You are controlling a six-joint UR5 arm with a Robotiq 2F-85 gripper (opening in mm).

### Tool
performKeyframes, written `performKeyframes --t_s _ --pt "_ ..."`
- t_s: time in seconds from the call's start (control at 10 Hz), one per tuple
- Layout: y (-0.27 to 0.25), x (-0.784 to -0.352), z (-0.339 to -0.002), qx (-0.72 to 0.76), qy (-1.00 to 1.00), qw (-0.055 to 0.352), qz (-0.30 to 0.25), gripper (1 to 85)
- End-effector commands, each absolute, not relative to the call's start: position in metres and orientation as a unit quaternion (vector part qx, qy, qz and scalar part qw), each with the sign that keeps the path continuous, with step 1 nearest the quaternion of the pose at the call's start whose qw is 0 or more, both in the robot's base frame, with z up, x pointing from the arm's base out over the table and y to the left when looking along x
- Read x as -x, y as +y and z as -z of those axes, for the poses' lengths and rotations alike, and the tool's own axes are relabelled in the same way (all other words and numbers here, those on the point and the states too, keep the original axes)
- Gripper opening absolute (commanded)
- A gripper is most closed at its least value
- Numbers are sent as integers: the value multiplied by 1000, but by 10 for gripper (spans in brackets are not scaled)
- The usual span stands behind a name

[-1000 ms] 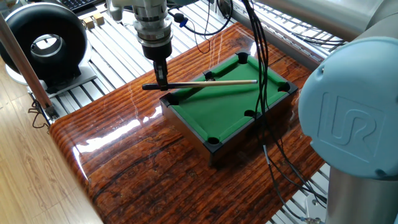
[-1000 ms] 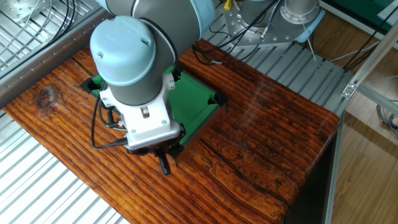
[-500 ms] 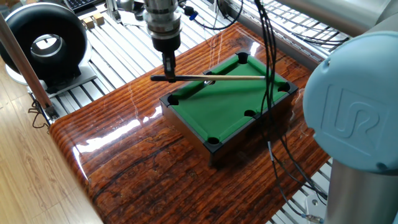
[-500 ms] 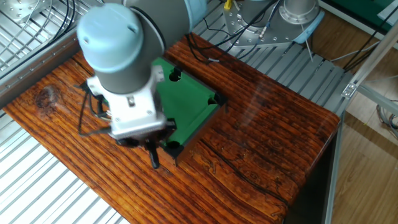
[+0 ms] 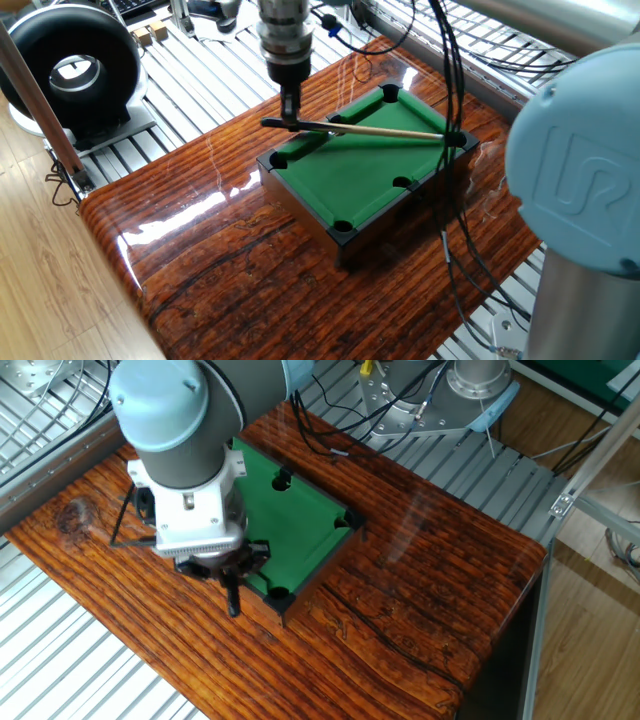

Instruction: Hit the pool ball

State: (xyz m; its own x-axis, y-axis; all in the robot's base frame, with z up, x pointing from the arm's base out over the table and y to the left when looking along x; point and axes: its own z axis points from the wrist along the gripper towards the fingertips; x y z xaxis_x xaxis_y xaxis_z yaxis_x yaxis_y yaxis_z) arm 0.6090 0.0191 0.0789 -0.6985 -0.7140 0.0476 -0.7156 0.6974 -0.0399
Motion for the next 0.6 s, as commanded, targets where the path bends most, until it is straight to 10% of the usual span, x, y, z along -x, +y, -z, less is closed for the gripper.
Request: performKeyframes --t_s 0.0,0.5 --pt "-4 -602 -74 -377 -925 13 -53 10" --pt "2 -602 -74 -388 -921 12 -42 60"
